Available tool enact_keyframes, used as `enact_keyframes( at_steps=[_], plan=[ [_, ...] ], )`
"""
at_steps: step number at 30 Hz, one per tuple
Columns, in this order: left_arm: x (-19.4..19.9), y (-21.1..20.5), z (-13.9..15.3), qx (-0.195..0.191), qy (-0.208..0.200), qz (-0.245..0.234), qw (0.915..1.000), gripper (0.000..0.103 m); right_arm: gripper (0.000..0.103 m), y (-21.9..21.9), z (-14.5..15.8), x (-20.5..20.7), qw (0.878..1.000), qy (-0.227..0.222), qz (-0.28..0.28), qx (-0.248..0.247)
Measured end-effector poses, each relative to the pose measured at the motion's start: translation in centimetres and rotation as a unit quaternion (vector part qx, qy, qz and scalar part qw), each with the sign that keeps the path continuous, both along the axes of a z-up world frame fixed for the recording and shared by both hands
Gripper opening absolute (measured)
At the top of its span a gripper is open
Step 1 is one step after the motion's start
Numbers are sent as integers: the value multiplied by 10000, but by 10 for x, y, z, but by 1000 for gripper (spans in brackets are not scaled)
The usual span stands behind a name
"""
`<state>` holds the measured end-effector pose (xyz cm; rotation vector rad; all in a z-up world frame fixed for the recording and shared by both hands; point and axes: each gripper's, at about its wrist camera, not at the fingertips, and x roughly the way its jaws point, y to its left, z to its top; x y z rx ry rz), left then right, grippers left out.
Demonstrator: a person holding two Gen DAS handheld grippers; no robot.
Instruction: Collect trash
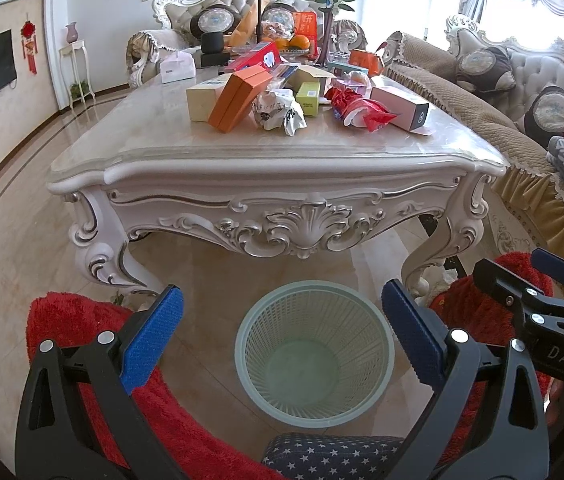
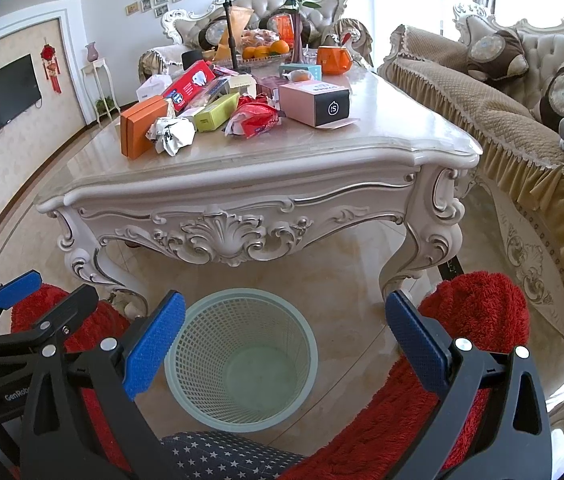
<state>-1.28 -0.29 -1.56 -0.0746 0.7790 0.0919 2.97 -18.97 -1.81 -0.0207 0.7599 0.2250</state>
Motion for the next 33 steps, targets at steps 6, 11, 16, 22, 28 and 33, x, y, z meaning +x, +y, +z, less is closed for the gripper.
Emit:
enact_keyframes(
  at_steps=[6,11,16,22,28,33],
  plan=[
    [0,0,0,-2,6,6,10000,96,96,0,0,-1,10000,-3,0,-9],
    [0,2,-2,-11,29,13,10000,96,96,1,0,-1,10000,-2,-1,-15],
    [-1,7,-1,-52,-107,-57,9999,96,96,-4,5,1,9995,-284,107,-56],
    [21,33,10,27,-816,-295,9962,96,96,-29,30,27,9928,-1165,273,102],
    [71,50,25,389,-1138,-430,9918,96,96,-31,44,93,9880,-1412,616,121],
    [112,59,31,753,-1299,-428,9877,96,96,-26,42,159,9857,-1365,981,-100]
  ],
)
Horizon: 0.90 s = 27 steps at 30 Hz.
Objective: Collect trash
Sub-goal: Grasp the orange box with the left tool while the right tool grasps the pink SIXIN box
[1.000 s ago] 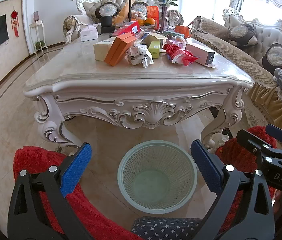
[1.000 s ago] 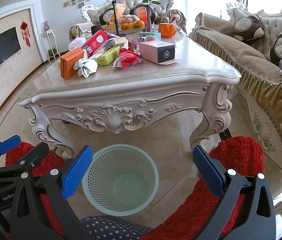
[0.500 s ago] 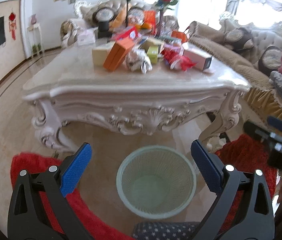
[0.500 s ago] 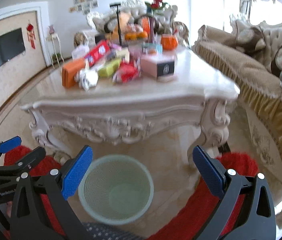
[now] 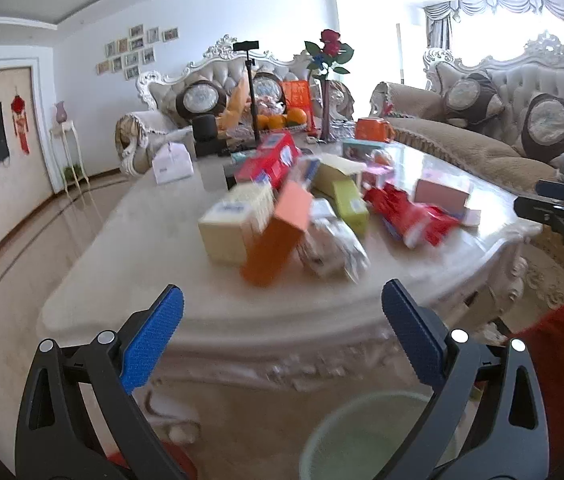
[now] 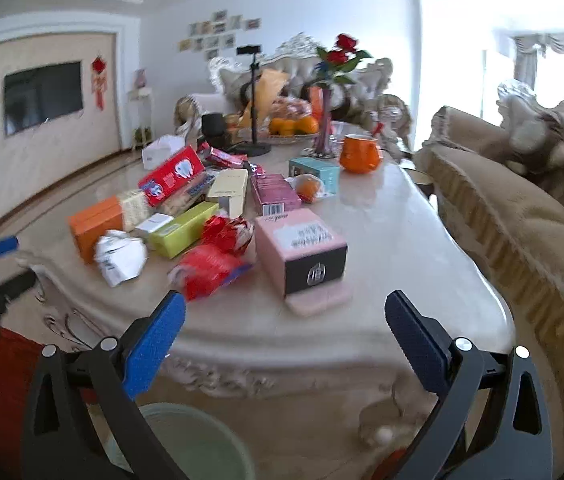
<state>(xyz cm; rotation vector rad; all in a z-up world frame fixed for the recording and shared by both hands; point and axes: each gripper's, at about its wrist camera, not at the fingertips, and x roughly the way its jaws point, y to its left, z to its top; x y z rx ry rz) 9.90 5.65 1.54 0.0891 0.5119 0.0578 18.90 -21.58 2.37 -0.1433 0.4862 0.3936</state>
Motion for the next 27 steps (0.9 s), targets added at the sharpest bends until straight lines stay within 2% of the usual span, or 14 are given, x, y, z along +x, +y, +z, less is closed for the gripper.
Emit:
enact_keyframes(
  at_steps=[6,12,17,21,23,24,26,27],
  plan=[
    [41,9,-1,183,-56,-106,9998,96,96,4,-6,62,9978,278,550,-236],
    [68,10,-9,421,102,-202,9989,96,96,5,-15,87,9948,408,829,-421],
    [82,11,-14,645,115,-72,9978,96,96,12,-22,111,9924,575,898,-618],
    [86,18,-17,706,219,-106,9972,75,96,17,-25,117,9920,603,895,-655],
    [88,18,-18,683,274,-199,9971,64,90,19,-26,116,9917,561,914,-709],
    [88,18,-19,713,297,-232,9967,53,88,20,-26,116,9914,579,931,-720],
    [90,15,-21,832,384,-285,9954,44,83,22,-28,118,9905,640,973,-734],
    [90,14,-22,888,390,-282,9949,43,82,24,-28,119,9902,658,987,-738]
  ],
)
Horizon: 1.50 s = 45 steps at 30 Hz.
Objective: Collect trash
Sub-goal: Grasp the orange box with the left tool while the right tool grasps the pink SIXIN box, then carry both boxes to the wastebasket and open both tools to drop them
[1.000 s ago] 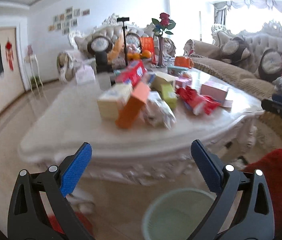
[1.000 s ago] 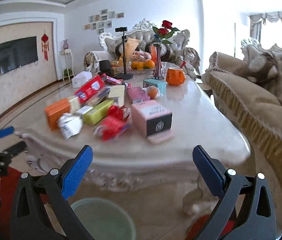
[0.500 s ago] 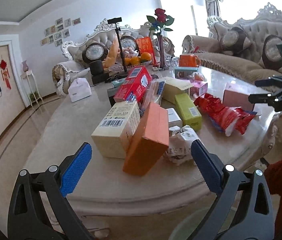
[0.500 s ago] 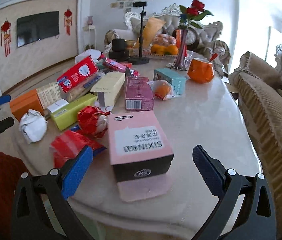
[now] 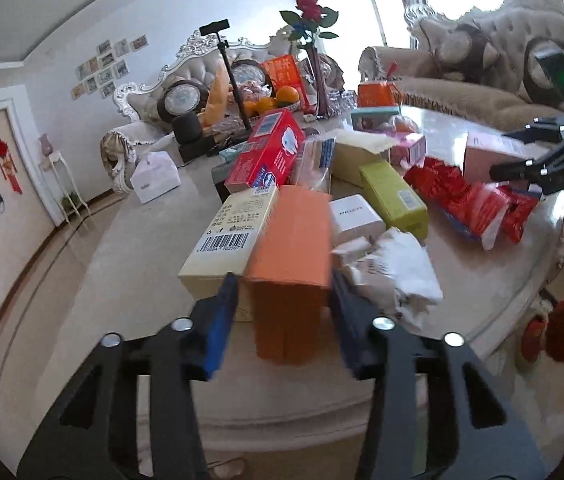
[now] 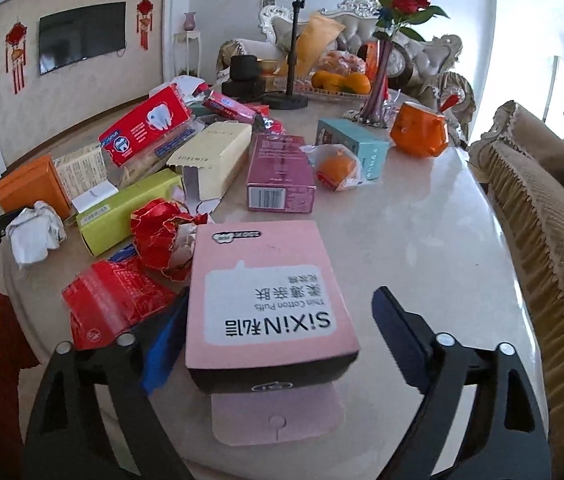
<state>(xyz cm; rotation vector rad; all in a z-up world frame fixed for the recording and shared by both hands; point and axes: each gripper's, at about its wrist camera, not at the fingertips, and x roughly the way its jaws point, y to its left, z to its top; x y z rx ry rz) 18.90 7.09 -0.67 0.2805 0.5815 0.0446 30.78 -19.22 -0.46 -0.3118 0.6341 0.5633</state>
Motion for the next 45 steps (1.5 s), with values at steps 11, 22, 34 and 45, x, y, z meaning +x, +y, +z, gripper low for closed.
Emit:
enact_keyframes(
  at_steps=[11,22,34,45],
  plan=[
    [4,30,4,-1224,191,171,9921,29,61,4,1,-3,9996,207,32,195],
    [-32,44,43,-2279,-171,-124,9734,29,61,-43,55,-46,9846,414,-122,1694],
    [-134,-66,-39,-1786,1609,-1377,9609,29,61,-2,-66,-197,9778,1874,19,934],
    [-95,-79,-175,-1653,3098,-514,9349,73,65,38,-182,-175,9669,2527,-345,-81]
  ],
)
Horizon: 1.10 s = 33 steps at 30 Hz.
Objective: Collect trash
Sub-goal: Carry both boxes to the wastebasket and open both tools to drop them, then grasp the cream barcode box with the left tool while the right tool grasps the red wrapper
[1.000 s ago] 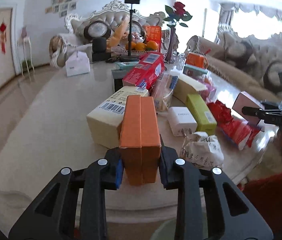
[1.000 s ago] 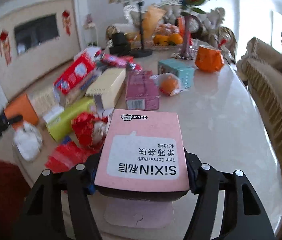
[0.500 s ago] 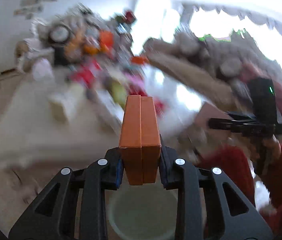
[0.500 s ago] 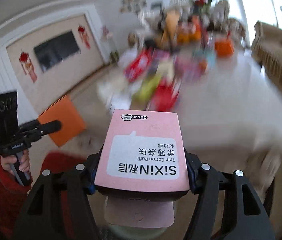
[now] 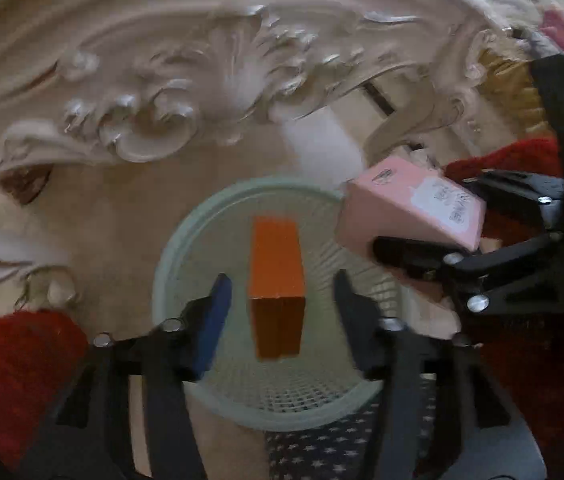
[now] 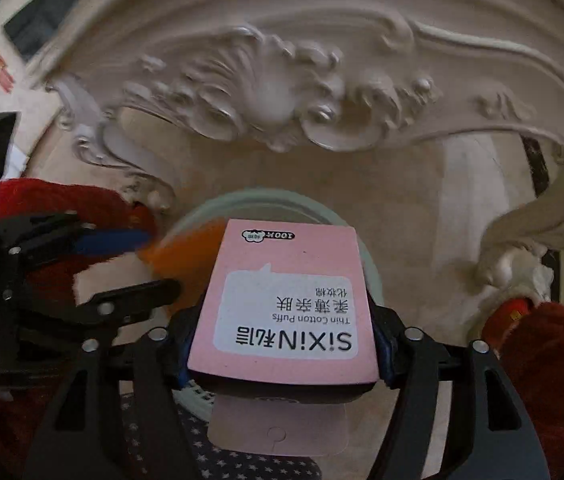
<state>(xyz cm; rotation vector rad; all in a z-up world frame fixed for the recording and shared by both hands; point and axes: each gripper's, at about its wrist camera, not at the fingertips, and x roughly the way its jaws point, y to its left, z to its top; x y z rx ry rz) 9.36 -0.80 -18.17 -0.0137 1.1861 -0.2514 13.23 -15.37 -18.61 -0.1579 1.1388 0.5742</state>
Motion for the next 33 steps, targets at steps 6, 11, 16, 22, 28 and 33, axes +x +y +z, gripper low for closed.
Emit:
enact_keyframes(
  at_steps=[6,11,16,22,28,33],
  plan=[
    [-5,16,-5,-260,39,432,9987,82,68,-16,-6,-2,9994,-11,-323,79],
    [-7,31,3,-398,-442,616,9963,92,68,-13,-2,-5,9993,-122,-355,-30],
    [-10,35,6,-533,-434,610,9958,94,68,-9,13,-15,9985,-491,-241,-6],
    [-34,31,61,270,-1506,648,9861,94,68,-21,67,-33,9897,-1363,-309,304],
    [-37,62,167,492,-2871,837,9530,94,68,-33,159,-17,9649,-2421,-592,832],
    [25,99,220,862,-3422,948,9309,94,68,-9,200,34,9506,-2912,-704,812]
  ],
)
